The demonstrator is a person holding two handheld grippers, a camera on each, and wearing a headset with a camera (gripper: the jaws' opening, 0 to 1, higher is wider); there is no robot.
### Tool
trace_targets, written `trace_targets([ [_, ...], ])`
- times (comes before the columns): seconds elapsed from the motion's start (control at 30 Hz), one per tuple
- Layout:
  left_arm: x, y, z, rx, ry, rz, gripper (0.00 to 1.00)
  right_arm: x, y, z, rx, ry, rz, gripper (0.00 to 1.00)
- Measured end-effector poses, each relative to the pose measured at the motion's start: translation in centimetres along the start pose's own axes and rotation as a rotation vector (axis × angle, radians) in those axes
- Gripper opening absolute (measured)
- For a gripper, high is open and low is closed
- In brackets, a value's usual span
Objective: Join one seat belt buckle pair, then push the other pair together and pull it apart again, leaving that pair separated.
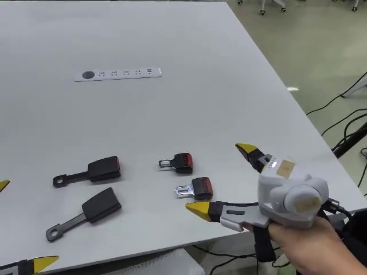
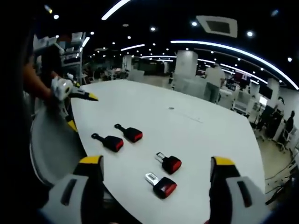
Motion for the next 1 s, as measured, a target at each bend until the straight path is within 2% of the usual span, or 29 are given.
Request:
trace_targets([
  [0.13,-0.1,0.1,0.1,0.001,0.005,0.008,1.0,-0.1,0.0,0.4,0.006,-0.029,0.024,0.96],
  [0.27,-0.2,0.0,0.2,0.004,0.005,0.009,1.0,-0.2,0.3,0.3,-0.001,-0.112,0.04,1.0],
  [0.4,-0.3,0.1,0.2,0.004,-0.002,0.013,1.0,-0.5,0.5,0.1,0.004,-0.105,0.049,1.0],
  [0.47,-0.3,0.1,0.2,0.006,-0.007,0.014,1.0,-0.8,0.4,0.1,-0.001,-0.14,0.069,1.0],
  [0.57,-0.2,0.0,0.1,0.004,-0.023,0.005,1.0,-0.8,0.2,0.0,-0.003,-0.152,0.067,1.0],
  [0.67,-0.4,-0.2,0.1,0.01,-0.038,0.008,1.0,-0.6,-0.3,-0.3,-0.008,-0.138,0.09,1.0],
  [0.77,-0.3,-0.2,0.2,0.018,-0.04,0.005,1.0,-0.2,-0.6,-0.7,-0.02,-0.167,0.075,1.0],
  [0.83,-0.1,-0.4,0.5,0.032,-0.037,-0.004,0.99,-0.2,-0.7,-0.8,-0.027,-0.175,0.094,1.0],
  [0.9,0.0,-0.6,0.5,0.035,-0.031,-0.009,0.97,-1.1,-0.8,-0.7,-0.008,-0.113,0.178,0.97],
  [0.93,-0.1,-0.5,0.5,0.035,-0.03,-0.004,0.97,-1.9,-0.9,-0.5,0.024,-0.053,0.247,0.93],
  [0.97,-0.2,-0.5,0.5,0.031,-0.035,0.001,0.98,-2.1,-0.9,-0.6,0.018,-0.042,0.258,0.88],
  [1.0,-0.2,-0.4,0.4,0.025,-0.039,0.001,0.98,-1.8,-0.8,-0.8,0.01,-0.067,0.218,0.87],
])
Point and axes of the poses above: the centre of the closed fingertips' face, and the gripper's own axes: y roughly forward along the fingers, z roughly to its left, x roughly out of its top, the point moved 6 cm from there along -y, roughly backward along the fingers, and after that the axes turned 14 degrees about -x, right-handed, at the moved point
